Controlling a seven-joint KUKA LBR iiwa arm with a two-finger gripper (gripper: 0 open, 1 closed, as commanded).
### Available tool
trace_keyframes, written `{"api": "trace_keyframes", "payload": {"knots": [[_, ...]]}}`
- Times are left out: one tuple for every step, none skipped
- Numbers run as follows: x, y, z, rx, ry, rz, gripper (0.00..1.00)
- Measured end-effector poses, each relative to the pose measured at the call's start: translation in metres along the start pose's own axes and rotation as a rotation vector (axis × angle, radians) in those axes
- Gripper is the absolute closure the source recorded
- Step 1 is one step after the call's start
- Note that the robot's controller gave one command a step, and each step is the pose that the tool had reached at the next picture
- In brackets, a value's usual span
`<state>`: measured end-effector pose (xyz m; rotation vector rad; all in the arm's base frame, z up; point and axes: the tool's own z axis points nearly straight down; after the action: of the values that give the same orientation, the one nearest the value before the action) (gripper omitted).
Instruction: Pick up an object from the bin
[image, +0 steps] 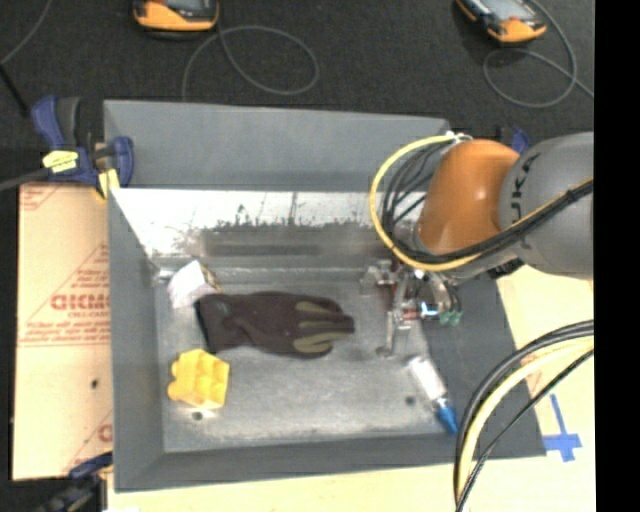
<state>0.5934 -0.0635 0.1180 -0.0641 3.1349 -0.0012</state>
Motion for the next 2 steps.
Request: {"api": "trace_keyframes", "payload": {"knots": [[-0.01,0.056,0.014,0.003,-0.007,0.073,0.0],[-0.007,0.083,0.045,-0.001,-0.008,-0.007,1.0]]}}
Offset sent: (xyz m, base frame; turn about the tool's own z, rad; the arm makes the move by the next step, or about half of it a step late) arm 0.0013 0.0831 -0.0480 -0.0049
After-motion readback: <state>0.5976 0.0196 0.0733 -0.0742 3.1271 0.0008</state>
